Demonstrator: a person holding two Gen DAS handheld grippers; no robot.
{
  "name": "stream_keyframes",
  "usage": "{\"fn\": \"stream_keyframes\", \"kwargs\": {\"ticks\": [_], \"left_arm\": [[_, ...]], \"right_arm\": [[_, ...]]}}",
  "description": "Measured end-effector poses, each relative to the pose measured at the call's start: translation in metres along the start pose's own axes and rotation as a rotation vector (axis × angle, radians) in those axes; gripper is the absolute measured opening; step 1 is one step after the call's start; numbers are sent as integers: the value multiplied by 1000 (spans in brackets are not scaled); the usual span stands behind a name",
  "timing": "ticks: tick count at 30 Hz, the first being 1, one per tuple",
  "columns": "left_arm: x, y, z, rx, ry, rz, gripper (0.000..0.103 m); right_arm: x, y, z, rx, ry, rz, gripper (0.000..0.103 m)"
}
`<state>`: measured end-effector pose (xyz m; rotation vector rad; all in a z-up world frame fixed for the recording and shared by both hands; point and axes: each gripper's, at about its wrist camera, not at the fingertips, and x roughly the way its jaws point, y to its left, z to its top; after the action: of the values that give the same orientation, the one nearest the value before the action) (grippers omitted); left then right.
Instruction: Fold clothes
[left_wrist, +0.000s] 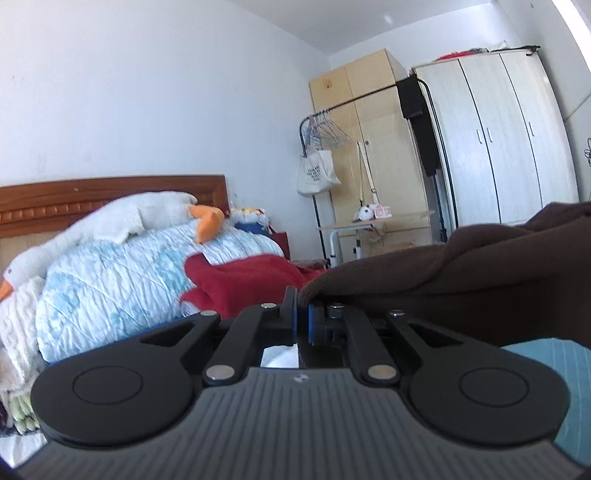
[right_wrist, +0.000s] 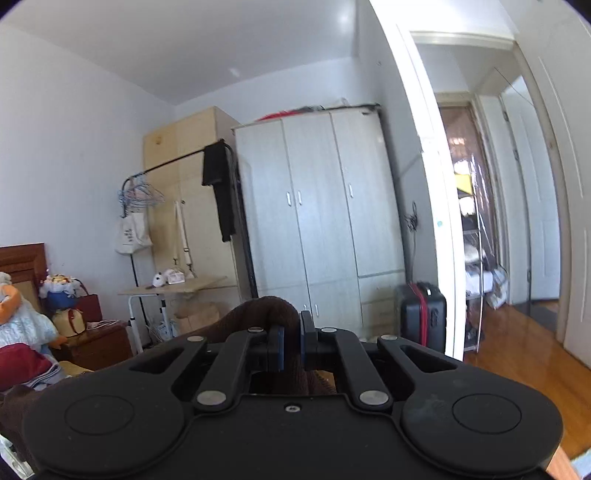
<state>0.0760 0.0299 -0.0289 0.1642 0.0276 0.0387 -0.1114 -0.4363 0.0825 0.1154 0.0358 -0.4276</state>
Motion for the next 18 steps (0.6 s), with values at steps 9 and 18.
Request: {"fn": "stream_keyframes", "kwargs": {"ticks": [9,18], "left_arm": [[-12,22,27,-19,-64,47,5],[-33,46,67,-36,-154,86,5]], "right_arm": [[-41,17,19,-152,-22,4,8],[-66,16,40,-224,-40,69,8]]}}
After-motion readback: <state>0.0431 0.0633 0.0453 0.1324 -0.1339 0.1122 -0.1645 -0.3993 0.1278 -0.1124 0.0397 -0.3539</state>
